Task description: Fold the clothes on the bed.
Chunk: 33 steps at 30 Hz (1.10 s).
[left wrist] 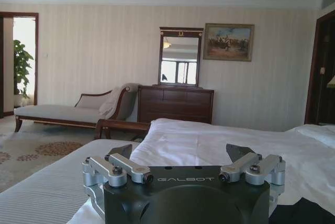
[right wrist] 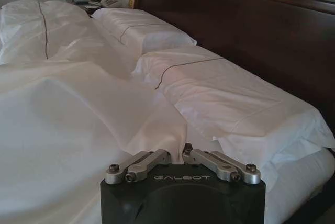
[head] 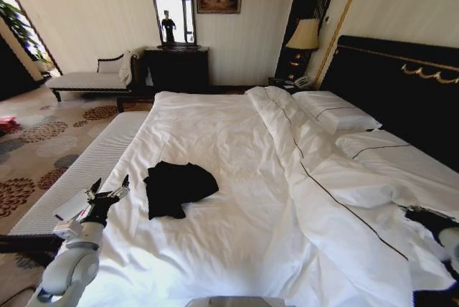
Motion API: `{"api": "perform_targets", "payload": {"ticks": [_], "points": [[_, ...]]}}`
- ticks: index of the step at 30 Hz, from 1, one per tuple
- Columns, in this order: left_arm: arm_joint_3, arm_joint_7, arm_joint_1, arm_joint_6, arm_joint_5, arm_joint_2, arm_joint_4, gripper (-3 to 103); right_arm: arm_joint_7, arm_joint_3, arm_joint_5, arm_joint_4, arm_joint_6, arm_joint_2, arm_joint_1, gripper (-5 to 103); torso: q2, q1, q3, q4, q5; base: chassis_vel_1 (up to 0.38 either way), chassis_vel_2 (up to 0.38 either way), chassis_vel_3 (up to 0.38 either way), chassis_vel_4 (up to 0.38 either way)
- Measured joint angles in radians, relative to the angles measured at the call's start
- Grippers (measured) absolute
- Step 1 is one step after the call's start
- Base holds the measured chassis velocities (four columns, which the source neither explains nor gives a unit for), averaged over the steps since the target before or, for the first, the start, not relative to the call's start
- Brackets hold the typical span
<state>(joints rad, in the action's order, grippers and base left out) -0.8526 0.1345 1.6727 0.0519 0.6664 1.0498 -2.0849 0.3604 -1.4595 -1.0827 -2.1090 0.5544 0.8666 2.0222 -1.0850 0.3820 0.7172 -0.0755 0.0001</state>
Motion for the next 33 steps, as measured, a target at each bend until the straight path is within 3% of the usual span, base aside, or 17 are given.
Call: {"api": "perform_targets", "payload": {"ticks": [10,15,26,33], "points": [[-0.005,-0.001,0.009,0.006,-0.005,0.007,0.002,100,-0.024,0.016,0.134,0.092,-0.073,0.094,-0.011,2,0.000,0.000,0.000,0.0006,-0.0001,0.000,0.000,0.000,0.000],[0.006,0.000,0.003,0.004,-0.016,0.015,0.005,100,-0.053,0.055,0.251,0.156,-0.159,0.196,0.032,2,0.000,0.000,0.000,-0.0001,-0.0002,0.000,0.000,0.000,0.000],[0.013,0.002,0.005,0.003,-0.030,0.023,0.000,100,-0.054,0.114,0.391,0.274,-0.242,0.225,0.010,2,0.000,0.000,0.000,0.0008,-0.0001,0.000,0.000,0.000,0.000],[0.007,0.002,0.021,0.006,-0.031,0.029,-0.003,100,-0.049,0.129,0.417,0.326,-0.267,0.264,0.029,2,0.000,0.000,0.000,0.0013,-0.0001,0.000,0.000,0.000,0.000]]}}
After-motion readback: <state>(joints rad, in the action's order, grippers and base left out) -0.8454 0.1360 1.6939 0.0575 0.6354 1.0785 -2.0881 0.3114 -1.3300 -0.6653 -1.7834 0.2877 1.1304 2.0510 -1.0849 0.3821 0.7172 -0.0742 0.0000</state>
